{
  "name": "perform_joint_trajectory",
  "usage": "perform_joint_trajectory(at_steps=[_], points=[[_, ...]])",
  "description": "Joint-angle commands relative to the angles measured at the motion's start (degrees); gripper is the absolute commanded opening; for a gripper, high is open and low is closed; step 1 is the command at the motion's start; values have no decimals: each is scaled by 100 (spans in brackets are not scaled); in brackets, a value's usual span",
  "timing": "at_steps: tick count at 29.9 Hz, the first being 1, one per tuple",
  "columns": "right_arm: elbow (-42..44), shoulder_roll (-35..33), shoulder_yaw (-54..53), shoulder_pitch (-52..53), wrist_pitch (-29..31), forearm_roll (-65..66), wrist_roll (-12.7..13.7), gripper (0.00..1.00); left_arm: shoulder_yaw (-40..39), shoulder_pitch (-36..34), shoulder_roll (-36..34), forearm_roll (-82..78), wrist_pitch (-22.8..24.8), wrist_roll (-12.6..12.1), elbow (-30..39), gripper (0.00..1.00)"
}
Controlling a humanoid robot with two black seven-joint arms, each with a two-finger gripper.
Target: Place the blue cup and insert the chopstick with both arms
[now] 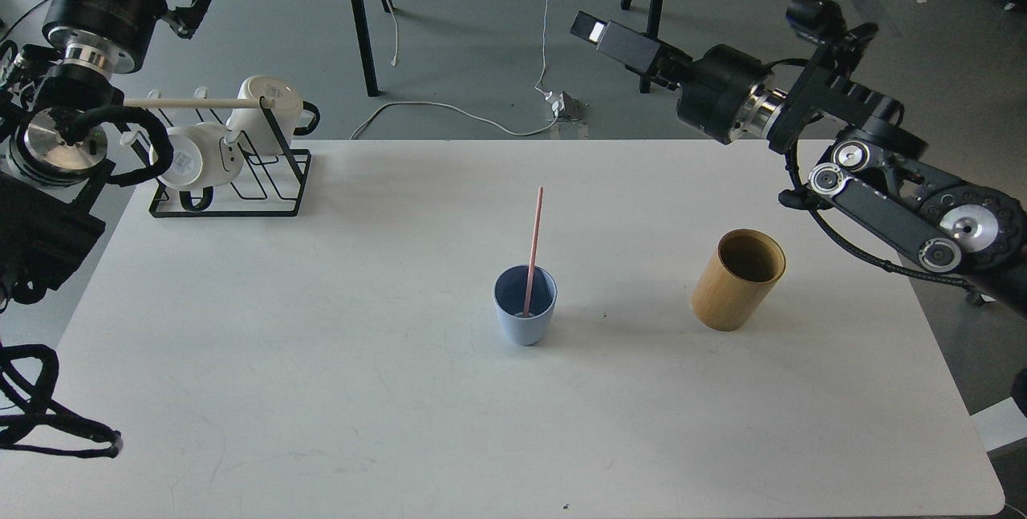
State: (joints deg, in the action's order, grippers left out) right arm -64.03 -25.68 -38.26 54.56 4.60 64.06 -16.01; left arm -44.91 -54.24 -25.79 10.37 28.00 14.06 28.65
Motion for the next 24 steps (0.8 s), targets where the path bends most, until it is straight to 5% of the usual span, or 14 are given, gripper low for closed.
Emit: perform_joint_trajectory(at_steps=[1,16,24], points=[[399,10,-418,73,-11,-954,2,99,0,1,30,0,0,-8,0,99],[2016,-7,-1404,-112,778,-6359,37,100,-18,1,364,26,0,36,0,99],[2307,63,-1413,-288,1685,-7012,89,100,-18,36,381,299,0,36,9,100]])
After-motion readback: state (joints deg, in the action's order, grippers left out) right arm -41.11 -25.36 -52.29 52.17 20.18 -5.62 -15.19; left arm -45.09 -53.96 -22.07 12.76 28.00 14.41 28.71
